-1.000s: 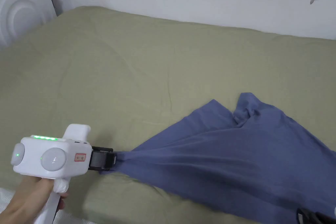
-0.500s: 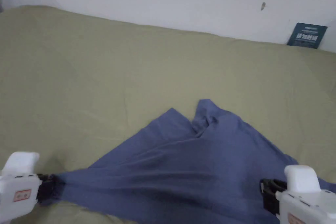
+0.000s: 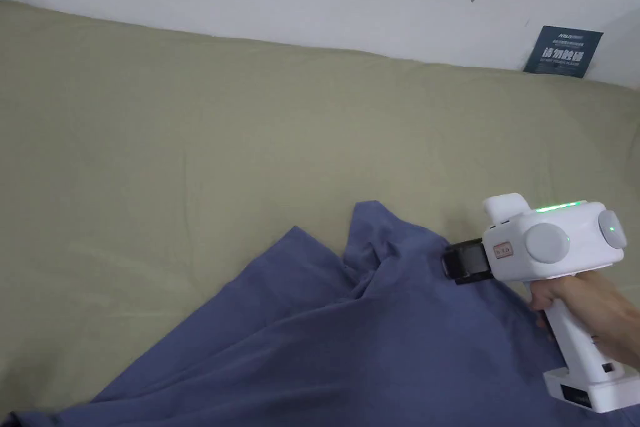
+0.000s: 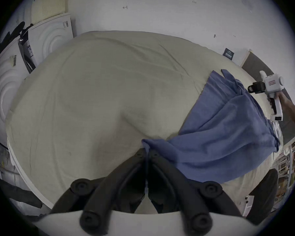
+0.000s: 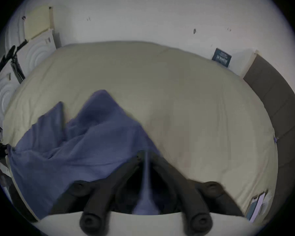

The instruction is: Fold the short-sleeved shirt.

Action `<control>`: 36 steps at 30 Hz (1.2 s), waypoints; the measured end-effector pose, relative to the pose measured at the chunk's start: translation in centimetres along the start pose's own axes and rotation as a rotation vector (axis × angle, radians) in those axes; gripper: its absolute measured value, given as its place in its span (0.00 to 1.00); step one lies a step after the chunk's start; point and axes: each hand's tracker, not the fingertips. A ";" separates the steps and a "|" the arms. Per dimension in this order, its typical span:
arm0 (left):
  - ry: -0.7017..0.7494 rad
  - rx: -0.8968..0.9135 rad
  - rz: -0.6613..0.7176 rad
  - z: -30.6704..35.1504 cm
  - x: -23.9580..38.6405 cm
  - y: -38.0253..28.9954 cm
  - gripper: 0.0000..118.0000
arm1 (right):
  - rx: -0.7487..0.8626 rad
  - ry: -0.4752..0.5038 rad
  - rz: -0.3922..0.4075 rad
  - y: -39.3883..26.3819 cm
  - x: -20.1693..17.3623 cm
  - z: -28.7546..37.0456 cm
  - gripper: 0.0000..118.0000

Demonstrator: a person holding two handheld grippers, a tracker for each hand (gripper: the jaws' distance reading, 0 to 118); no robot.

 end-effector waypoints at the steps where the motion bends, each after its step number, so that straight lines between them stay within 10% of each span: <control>1: -0.007 -0.006 -0.003 -0.2 -0.1 0.2 0.01 | 0.016 0.010 0.048 0.0 -0.1 0.4 0.94; 7: 0.004 -0.025 -0.026 -0.6 0.7 0.6 0.01 | -0.040 0.029 -0.079 -0.7 0.7 -2.4 0.87; 9: 0.016 -0.031 -0.027 -0.6 0.9 0.8 0.01 | -0.003 0.078 -0.088 -1.0 0.5 -0.7 0.48; 10: 0.015 -0.036 -0.028 -0.4 0.9 0.9 0.01 | 0.047 0.041 -0.041 -0.7 -0.2 0.7 0.07; 11: 0.016 -0.034 -0.028 -0.4 0.4 0.7 0.01 | 0.046 0.032 0.000 -0.7 -0.6 1.5 0.00; 36: 0.046 0.555 -0.139 29.7 14.5 28.8 0.01 | 0.796 -0.238 -0.233 -0.5 13.4 51.6 0.00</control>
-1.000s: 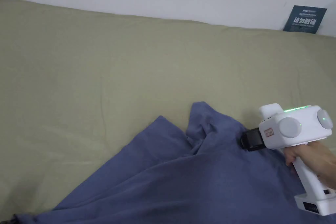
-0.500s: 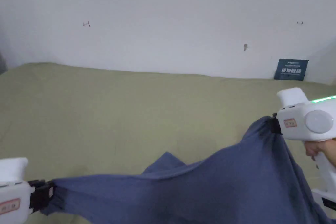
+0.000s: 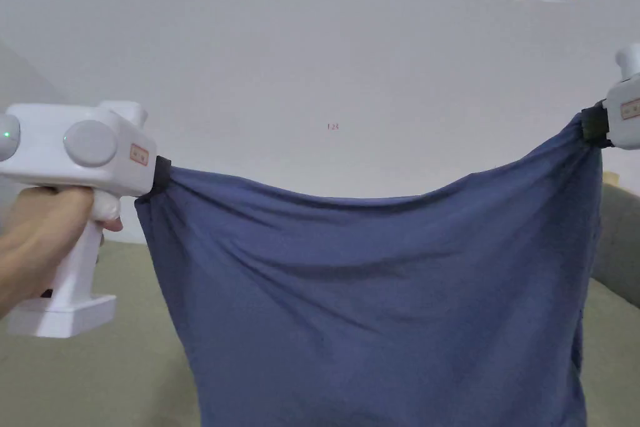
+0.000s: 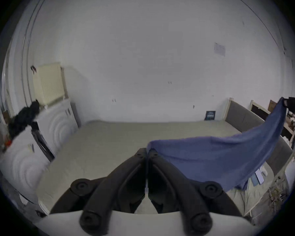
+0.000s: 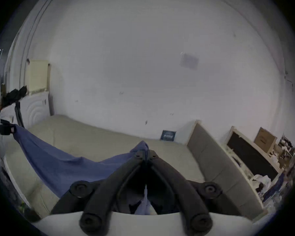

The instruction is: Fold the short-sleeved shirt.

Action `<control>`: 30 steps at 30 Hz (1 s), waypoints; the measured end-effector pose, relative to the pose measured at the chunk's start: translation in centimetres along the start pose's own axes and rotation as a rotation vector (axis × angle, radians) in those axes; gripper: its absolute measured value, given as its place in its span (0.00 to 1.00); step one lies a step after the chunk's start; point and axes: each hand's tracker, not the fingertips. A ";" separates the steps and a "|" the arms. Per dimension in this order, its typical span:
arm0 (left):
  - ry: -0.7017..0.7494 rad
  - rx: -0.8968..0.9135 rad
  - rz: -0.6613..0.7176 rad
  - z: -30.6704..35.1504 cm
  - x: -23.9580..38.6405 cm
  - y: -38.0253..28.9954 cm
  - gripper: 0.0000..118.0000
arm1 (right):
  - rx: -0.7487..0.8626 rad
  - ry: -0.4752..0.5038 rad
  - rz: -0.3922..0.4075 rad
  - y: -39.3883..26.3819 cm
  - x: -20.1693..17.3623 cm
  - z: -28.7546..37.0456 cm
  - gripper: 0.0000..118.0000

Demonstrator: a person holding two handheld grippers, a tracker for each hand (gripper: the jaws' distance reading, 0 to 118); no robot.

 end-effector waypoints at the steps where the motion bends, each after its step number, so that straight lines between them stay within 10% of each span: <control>1: 0.005 0.009 0.001 0.2 0.1 1.2 0.01 | 0.000 0.001 0.001 0.4 0.2 0.2 0.00; 30: 0.266 0.087 -0.010 -16.2 0.8 13.9 0.01 | 0.085 -0.080 -0.018 11.3 -2.5 -20.0 0.00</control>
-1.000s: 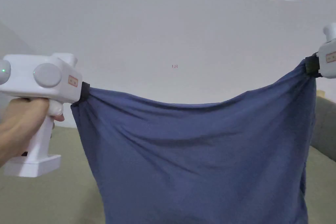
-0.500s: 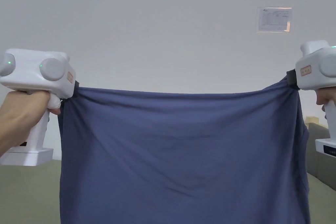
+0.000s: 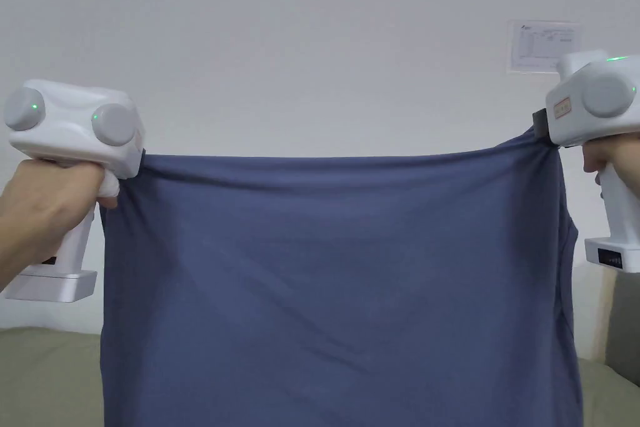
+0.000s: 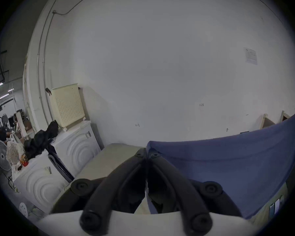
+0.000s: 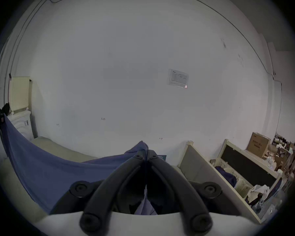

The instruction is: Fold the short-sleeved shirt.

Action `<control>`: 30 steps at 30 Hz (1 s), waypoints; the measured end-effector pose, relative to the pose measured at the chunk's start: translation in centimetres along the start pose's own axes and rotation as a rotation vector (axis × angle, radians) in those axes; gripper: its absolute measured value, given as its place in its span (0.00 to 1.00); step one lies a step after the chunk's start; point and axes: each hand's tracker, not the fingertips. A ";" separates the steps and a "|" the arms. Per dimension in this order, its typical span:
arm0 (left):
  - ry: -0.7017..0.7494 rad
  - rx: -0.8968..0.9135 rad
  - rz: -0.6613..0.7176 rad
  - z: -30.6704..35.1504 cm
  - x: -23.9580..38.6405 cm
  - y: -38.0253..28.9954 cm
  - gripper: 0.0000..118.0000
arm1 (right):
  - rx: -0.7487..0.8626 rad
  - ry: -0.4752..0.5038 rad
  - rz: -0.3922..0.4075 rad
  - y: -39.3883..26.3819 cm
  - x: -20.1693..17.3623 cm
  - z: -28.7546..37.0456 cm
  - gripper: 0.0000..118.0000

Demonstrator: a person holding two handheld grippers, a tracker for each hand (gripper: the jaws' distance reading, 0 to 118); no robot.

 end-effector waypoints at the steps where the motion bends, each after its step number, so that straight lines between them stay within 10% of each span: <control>1: 0.006 0.002 -0.003 -0.8 0.4 -0.1 0.01 | 0.001 0.002 -0.003 0.0 -0.1 -0.9 0.00; 18: 0.024 -0.117 -0.069 -14.1 7.0 -12.4 0.01 | -0.225 0.001 0.051 -15.8 -4.0 -13.1 0.00; 30: -0.087 -0.303 -0.130 -9.3 6.1 -31.5 0.01 | -0.453 0.192 -0.085 -37.3 -2.6 -3.1 0.00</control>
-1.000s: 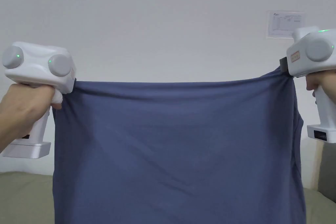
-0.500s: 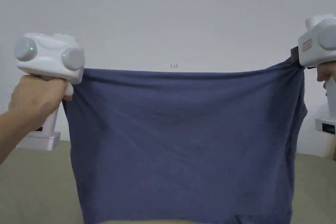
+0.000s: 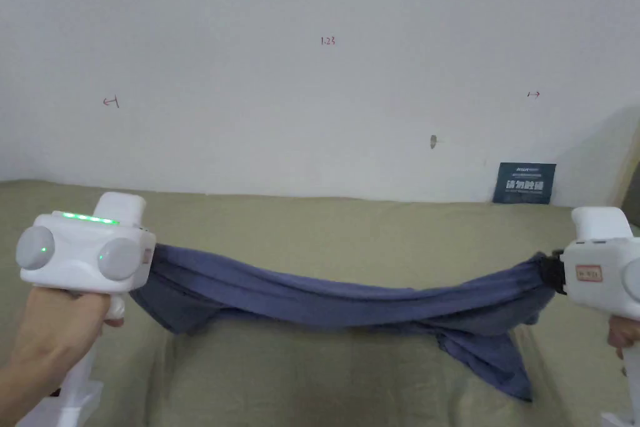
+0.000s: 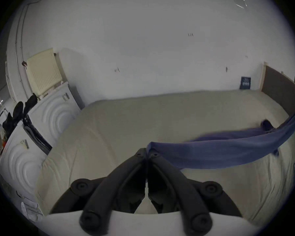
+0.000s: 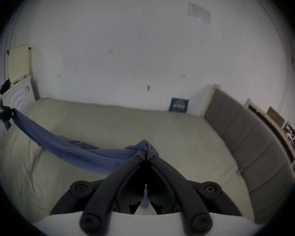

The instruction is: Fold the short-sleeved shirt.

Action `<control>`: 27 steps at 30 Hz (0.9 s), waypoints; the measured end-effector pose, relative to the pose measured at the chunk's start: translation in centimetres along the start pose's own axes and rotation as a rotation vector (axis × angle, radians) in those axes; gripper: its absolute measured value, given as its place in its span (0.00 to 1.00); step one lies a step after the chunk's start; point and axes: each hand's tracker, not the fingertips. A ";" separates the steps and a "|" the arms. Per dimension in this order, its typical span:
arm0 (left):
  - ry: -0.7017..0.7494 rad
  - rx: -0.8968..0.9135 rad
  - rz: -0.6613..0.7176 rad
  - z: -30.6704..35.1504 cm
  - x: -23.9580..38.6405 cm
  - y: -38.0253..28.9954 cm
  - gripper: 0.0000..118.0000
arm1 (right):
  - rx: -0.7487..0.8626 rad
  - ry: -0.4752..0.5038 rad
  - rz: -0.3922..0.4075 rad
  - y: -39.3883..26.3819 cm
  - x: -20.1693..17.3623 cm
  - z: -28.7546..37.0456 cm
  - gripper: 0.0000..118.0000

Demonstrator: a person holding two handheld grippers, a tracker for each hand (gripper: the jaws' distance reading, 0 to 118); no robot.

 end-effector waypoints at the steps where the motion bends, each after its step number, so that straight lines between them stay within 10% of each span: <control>1: -0.008 -0.007 -0.006 0.8 -0.1 -1.6 0.01 | -0.028 0.005 0.007 -1.6 0.1 0.7 0.00; 8: -0.071 -0.112 0.026 7.9 -2.3 -14.2 0.01 | -0.116 0.049 0.054 -13.7 -0.5 9.6 0.00; 27: -0.177 -0.238 0.049 20.7 -7.9 -31.6 0.01 | -0.228 0.057 -0.150 -30.9 3.5 23.6 0.00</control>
